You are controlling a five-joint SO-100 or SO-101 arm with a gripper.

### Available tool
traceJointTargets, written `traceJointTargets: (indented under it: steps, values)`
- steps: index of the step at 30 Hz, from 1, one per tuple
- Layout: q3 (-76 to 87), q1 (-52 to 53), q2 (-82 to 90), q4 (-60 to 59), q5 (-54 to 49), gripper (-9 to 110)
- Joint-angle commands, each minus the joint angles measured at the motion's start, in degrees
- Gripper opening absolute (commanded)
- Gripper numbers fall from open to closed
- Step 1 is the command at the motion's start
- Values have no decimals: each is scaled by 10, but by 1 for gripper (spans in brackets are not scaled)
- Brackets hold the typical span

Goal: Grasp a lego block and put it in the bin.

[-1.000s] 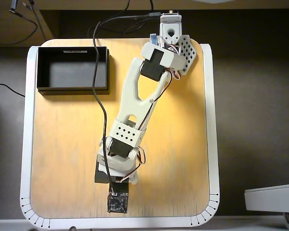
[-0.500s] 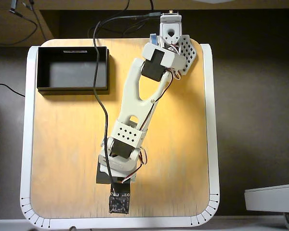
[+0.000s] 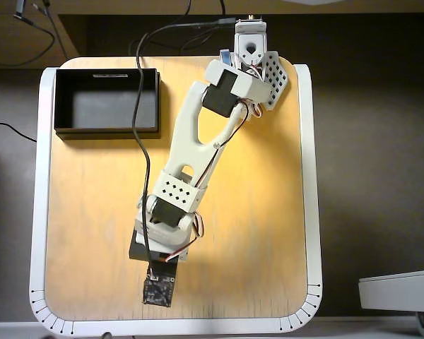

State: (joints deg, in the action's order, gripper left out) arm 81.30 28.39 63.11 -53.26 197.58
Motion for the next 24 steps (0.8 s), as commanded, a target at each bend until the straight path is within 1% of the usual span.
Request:
traceJointTargets:
  steps: [1, 11, 19, 24]
  values:
    - [-72, 22, 134, -63, 4, 1]
    - [-72, 72, 320, -170, -7, 1]
    - [-71, 140, 477, -242, -7, 1]
    - [-70, 200, 551, -245, -59, 1]
